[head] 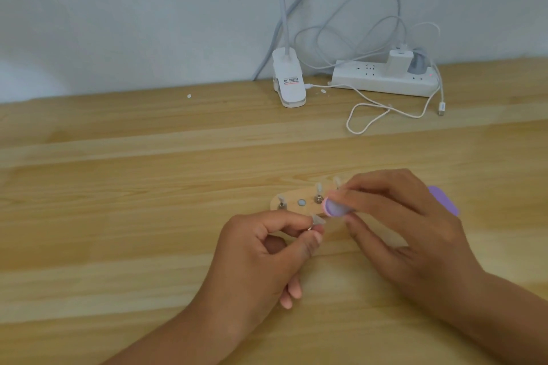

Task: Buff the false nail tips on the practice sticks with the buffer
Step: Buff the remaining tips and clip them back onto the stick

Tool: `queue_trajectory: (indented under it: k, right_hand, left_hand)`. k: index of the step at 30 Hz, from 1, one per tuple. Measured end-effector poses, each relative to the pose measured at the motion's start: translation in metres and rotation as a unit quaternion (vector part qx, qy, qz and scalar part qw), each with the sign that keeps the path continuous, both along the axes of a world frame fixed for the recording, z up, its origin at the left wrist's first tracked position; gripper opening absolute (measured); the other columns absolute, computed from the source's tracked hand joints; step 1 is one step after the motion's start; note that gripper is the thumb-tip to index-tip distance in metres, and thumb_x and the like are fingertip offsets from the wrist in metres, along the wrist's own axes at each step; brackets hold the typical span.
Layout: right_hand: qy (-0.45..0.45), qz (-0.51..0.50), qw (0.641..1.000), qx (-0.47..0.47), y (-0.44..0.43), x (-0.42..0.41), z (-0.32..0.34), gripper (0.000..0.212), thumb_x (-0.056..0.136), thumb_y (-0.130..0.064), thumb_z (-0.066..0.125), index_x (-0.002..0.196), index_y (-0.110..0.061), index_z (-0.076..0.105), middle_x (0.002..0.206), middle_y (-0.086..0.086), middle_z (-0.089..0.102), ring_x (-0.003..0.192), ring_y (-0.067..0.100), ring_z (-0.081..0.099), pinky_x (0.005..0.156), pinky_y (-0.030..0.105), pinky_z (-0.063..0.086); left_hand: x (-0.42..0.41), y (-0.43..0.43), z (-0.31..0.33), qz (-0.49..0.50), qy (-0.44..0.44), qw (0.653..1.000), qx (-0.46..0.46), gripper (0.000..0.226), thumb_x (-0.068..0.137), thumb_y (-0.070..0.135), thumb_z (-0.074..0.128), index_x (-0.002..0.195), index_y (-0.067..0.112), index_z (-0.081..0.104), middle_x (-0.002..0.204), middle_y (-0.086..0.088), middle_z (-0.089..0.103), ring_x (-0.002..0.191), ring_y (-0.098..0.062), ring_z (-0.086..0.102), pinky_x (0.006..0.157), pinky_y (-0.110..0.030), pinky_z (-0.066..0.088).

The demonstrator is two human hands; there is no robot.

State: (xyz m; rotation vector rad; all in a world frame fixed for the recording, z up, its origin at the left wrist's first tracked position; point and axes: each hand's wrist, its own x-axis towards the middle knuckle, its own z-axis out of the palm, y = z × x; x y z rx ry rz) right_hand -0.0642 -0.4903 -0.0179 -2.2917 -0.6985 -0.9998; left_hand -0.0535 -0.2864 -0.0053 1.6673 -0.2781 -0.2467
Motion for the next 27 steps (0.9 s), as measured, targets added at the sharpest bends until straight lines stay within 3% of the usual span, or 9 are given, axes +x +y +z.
queue_trajectory:
  k: [5,10,14,17,21,24,27]
  right_hand:
    - [-0.001,0.032,0.999,-0.041,0.009,-0.002,-0.005,0.021,0.089,0.001,0.067,0.108,-0.004,0.075,0.103,0.011,0.069,0.096,0.021,0.063,0.088,0.029,0.05]
    - [0.01,0.01,1.0,0.006,0.003,0.001,-0.001,0.022,0.09,-0.003,0.064,0.11,-0.005,0.073,0.106,0.008,0.067,0.097,0.021,0.063,0.09,0.028,0.049]
    - [-0.004,0.034,0.998,-0.048,0.007,0.0,-0.006,0.025,0.086,0.006,0.07,0.109,-0.003,0.075,0.104,0.011,0.069,0.095,0.023,0.064,0.088,0.03,0.05]
    - [0.002,0.012,1.0,-0.012,0.001,0.002,-0.002,0.022,0.09,0.0,0.066,0.109,-0.003,0.075,0.104,0.01,0.068,0.096,0.022,0.063,0.086,0.033,0.051]
    - [-0.015,0.039,0.998,-0.042,0.01,-0.001,-0.005,0.019,0.09,0.002,0.066,0.106,-0.002,0.075,0.103,0.013,0.069,0.096,0.025,0.063,0.089,0.03,0.05]
    - [0.005,0.018,0.999,-0.028,0.002,0.001,-0.003,0.021,0.091,-0.001,0.064,0.108,-0.003,0.075,0.104,0.011,0.069,0.094,0.024,0.065,0.085,0.034,0.051]
    - [0.0,0.039,0.999,-0.014,0.006,-0.001,-0.002,0.02,0.09,0.0,0.064,0.107,-0.002,0.075,0.104,0.012,0.068,0.095,0.024,0.064,0.087,0.032,0.05]
  left_hand:
    - [0.0,0.0,0.001,-0.007,-0.012,1.0,0.008,0.004,0.081,0.025,0.074,0.081,0.027,0.077,0.048,-0.001,0.063,0.032,-0.015,0.052,0.039,-0.021,0.042]
    - [0.001,-0.001,0.0,0.011,-0.006,1.0,0.003,0.004,0.079,0.029,0.074,0.08,0.026,0.077,0.049,-0.009,0.064,0.032,-0.02,0.053,0.039,-0.024,0.043]
    - [0.002,0.0,0.0,-0.003,-0.011,1.0,0.003,0.007,0.082,0.026,0.072,0.08,0.027,0.079,0.045,-0.011,0.061,0.034,-0.021,0.053,0.04,-0.025,0.045]
    - [0.002,-0.001,0.0,0.008,-0.003,1.0,-0.007,0.005,0.08,0.022,0.074,0.079,0.023,0.079,0.045,-0.011,0.061,0.034,-0.022,0.053,0.038,-0.026,0.045]
    - [0.0,-0.001,0.003,-0.014,-0.018,1.0,-0.002,0.014,0.076,0.039,0.07,0.081,0.03,0.079,0.044,-0.011,0.06,0.033,-0.019,0.053,0.041,-0.023,0.045]
    - [0.001,-0.002,0.001,0.007,-0.006,1.0,-0.013,0.006,0.08,0.026,0.073,0.081,0.025,0.079,0.045,-0.015,0.06,0.032,-0.022,0.052,0.038,-0.025,0.044]
    - [0.0,-0.002,0.003,-0.012,-0.019,1.0,-0.013,0.013,0.076,0.036,0.071,0.082,0.029,0.079,0.042,-0.011,0.059,0.031,-0.019,0.052,0.039,-0.022,0.043]
